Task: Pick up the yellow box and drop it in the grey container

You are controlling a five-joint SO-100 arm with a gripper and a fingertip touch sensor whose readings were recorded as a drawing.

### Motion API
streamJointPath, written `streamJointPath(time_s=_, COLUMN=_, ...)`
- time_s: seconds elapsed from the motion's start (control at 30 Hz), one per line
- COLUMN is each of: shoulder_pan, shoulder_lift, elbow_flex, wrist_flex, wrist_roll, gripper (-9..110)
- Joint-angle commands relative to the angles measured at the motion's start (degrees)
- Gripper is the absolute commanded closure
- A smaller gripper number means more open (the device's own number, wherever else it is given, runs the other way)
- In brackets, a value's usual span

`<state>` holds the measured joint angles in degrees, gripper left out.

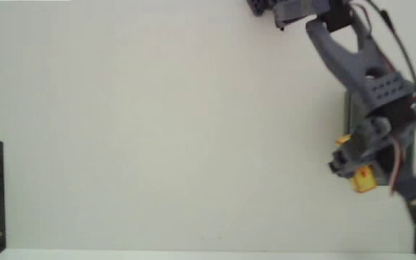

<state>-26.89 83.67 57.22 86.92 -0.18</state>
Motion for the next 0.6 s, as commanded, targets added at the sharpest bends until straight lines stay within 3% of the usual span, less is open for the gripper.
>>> streamJointPath(time_s=0.0, shoulder_pan=-2.9, shoulder_lift=5.8, elbow_flex=1.5, wrist_flex=-1.8, wrist_roll=0.2, gripper=59)
streamJointPath(time_s=0.57, shoulder_pan=-9.6, shoulder_lift=9.0, elbow_flex=7.8, wrist_flex=-4.8, wrist_roll=0.2, gripper=59)
